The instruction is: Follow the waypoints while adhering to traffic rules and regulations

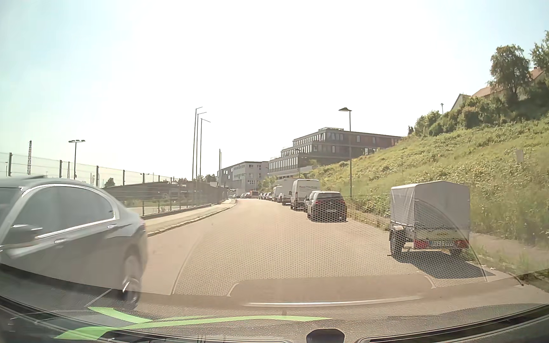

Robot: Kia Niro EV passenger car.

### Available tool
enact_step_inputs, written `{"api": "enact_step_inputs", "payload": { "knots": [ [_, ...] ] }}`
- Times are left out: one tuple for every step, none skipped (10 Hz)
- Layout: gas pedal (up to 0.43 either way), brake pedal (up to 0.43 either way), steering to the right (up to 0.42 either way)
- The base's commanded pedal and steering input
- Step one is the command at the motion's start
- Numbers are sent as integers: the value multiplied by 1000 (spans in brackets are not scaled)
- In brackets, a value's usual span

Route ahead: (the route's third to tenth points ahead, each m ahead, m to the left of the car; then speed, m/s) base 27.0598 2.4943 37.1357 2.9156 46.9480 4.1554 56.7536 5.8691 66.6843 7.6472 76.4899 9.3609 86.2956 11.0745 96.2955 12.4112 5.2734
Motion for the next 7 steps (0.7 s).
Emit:
{"api": "enact_step_inputs", "payload": {
  "knots": [
    [138, 0, 5],
    [138, 0, 0],
    [138, 0, -4],
    [138, 0, -7],
    [138, 0, -10],
    [138, 0, -16],
    [138, 0, -23]
  ]
}}
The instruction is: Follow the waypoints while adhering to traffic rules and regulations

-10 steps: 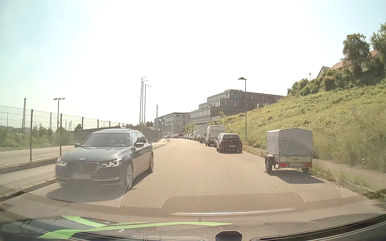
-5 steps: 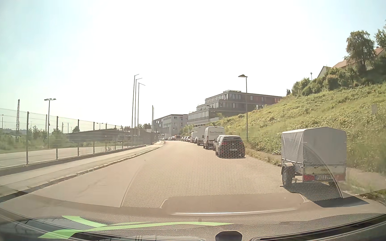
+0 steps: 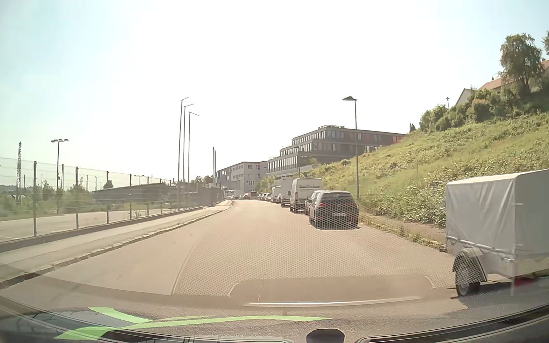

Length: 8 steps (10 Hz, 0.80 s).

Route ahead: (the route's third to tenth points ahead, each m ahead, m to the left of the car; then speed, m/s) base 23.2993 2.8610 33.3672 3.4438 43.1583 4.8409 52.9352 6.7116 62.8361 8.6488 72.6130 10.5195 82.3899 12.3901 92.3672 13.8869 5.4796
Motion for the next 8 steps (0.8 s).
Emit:
{"api": "enact_step_inputs", "payload": {
  "knots": [
    [138, 0, -30],
    [138, 0, -30],
    [138, 0, -30],
    [138, 0, -27],
    [138, 0, -26],
    [138, 0, -26],
    [138, 0, -26],
    [138, 0, -25]
  ]
}}
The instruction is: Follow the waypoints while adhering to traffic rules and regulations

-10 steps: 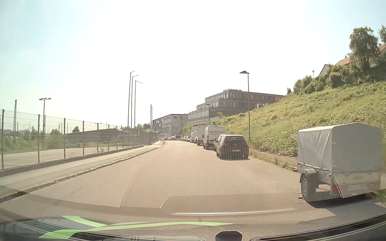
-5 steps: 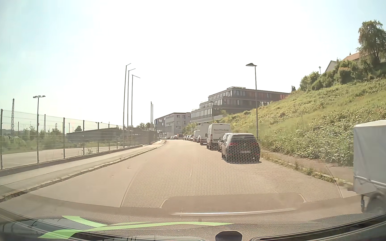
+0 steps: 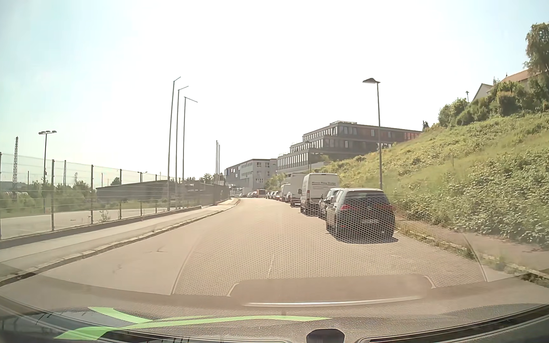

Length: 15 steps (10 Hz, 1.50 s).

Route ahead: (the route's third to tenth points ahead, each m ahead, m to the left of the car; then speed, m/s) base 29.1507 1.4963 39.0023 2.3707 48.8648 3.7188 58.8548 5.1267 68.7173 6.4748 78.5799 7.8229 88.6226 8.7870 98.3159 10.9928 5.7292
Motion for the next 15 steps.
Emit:
{"api": "enact_step_inputs", "payload": {
  "knots": [
    [138, 0, -21],
    [138, 0, -20],
    [138, 0, -21],
    [138, 0, -21],
    [138, 0, -22],
    [138, 0, -22],
    [138, 0, -22],
    [138, 0, -23],
    [138, 0, -24],
    [138, 0, -24],
    [138, 0, -24],
    [138, 0, -23],
    [138, 0, -24],
    [138, 0, -24],
    [138, 0, -23]
  ]
}}
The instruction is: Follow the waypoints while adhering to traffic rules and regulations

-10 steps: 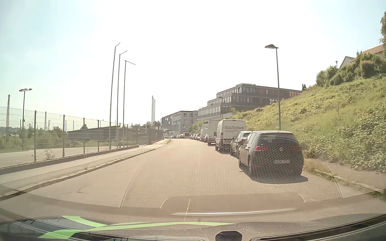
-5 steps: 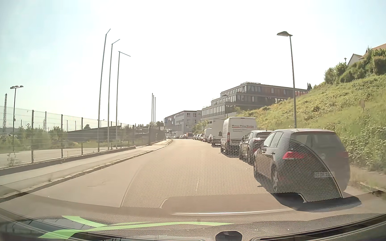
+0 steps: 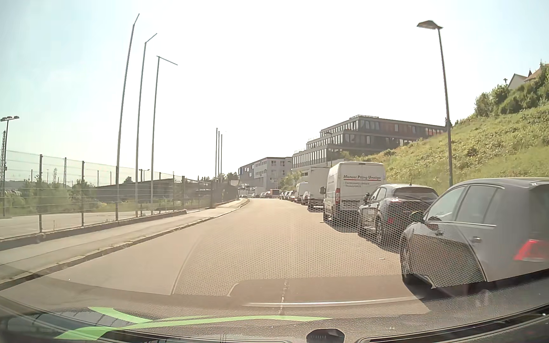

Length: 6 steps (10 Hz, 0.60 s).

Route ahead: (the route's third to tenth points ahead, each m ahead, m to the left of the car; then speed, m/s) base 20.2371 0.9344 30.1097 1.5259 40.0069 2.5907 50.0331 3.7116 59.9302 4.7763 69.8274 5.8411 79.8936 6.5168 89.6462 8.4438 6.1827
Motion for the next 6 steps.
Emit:
{"api": "enact_step_inputs", "payload": {
  "knots": [
    [138, 0, -23],
    [138, 0, -23],
    [138, 0, -21],
    [138, 0, -20],
    [138, 0, -20],
    [138, 0, -19]
  ]
}}
